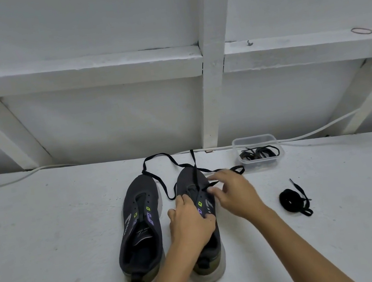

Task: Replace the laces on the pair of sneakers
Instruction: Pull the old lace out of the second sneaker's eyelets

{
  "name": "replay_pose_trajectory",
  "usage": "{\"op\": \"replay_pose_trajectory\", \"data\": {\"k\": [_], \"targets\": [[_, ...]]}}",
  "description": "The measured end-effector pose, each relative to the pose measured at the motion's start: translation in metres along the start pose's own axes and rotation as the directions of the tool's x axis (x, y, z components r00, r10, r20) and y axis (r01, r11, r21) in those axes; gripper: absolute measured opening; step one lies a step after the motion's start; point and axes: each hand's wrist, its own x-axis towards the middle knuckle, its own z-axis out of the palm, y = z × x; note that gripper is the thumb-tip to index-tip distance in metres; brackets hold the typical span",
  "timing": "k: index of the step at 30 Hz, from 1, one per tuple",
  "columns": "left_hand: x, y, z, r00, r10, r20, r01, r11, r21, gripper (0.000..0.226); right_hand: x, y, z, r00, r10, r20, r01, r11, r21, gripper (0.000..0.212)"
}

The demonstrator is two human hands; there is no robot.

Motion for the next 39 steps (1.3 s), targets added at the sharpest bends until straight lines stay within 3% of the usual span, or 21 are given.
{"op": "replay_pose_trajectory", "data": {"k": [2,5,7,9,11,13,16,19,23,25,27,28,30,32,34,37,39], "targets": [[0.0,-0.001,0.0,1.0,-0.001,0.0,0.001,1.0,0.001,0.051,-0.001,-0.004,0.009,0.998,0.015,0.058,-0.011,0.998,-0.064,0.013],[0.001,-0.001,-0.001,1.0,-0.008,-0.008,0.008,1.0,-0.004,0.051,0.002,-0.006,0.01,0.996,0.069,-0.048,-0.072,0.995,-0.071,0.01],[0.001,-0.003,-0.001,1.0,-0.013,-0.004,0.013,1.0,-0.008,0.054,0.005,-0.001,0.002,0.949,0.265,-0.17,-0.249,0.962,0.11,0.012],[0.002,-0.004,-0.001,1.0,-0.023,0.008,0.023,1.0,-0.017,0.055,0.007,0.01,-0.008,0.834,0.501,-0.231,-0.424,0.849,0.315,0.014],[0.004,-0.004,-0.002,1.0,-0.026,0.014,0.026,1.0,-0.014,0.055,0.005,0.02,-0.013,0.804,0.562,-0.193,-0.52,0.823,0.229,0.008],[0.004,-0.003,-0.001,1.0,-0.019,0.014,0.019,1.0,0.0,0.055,-0.002,0.023,-0.01,0.864,0.492,-0.108,-0.491,0.87,0.038,0.021],[0.004,-0.002,0.001,1.0,-0.01,0.001,0.01,1.0,0.011,0.055,-0.008,0.012,0.002,0.972,0.224,-0.065,-0.222,0.974,0.037,0.046],[0.003,-0.004,0.0,1.0,-0.004,-0.01,0.004,1.0,0.014,0.057,-0.005,-0.004,0.014,0.999,0.023,0.024,-0.025,0.997,0.07,0.033],[0.002,-0.004,-0.001,1.0,-0.009,-0.003,0.009,1.0,0.001,0.055,0.001,-0.008,0.016,0.998,0.047,-0.035,-0.047,0.999,-0.009,0.011],[0.002,-0.004,-0.001,1.0,-0.01,0.004,0.01,1.0,-0.008,0.053,0.003,-0.003,0.011,0.97,0.188,-0.151,-0.184,0.982,0.043,0.009],[0.002,-0.004,0.0,1.0,-0.01,0.01,0.01,1.0,-0.011,0.054,0.006,0.007,0.004,0.876,0.409,-0.256,-0.377,0.911,0.167,0.008],[0.002,-0.004,0.0,1.0,-0.008,0.014,0.008,1.0,-0.012,0.055,0.006,0.013,0.001,0.837,0.473,-0.275,-0.443,0.881,0.167,0.008],[0.002,-0.004,0.0,1.0,-0.007,0.019,0.007,1.0,-0.01,0.058,0.004,0.02,0.001,0.833,0.505,-0.226,-0.507,0.86,0.055,0.008],[0.003,-0.004,0.0,1.0,-0.009,0.015,0.009,1.0,-0.002,0.059,0.0,0.018,0.003,0.89,0.428,-0.158,-0.432,0.902,0.011,0.021],[0.003,-0.004,0.001,1.0,-0.007,0.015,0.007,1.0,0.008,0.061,-0.002,0.008,0.005,0.969,0.218,-0.116,-0.212,0.975,0.063,0.033],[0.003,-0.003,0.001,1.0,-0.009,0.018,0.008,1.0,0.014,0.063,-0.002,-0.004,0.007,1.0,-0.027,0.0,0.027,0.998,0.059,0.022],[0.003,-0.003,0.001,1.0,-0.011,0.023,0.011,1.0,0.019,0.064,0.0,-0.007,0.01,0.999,-0.033,0.009,0.033,0.999,0.019,0.01]]}}
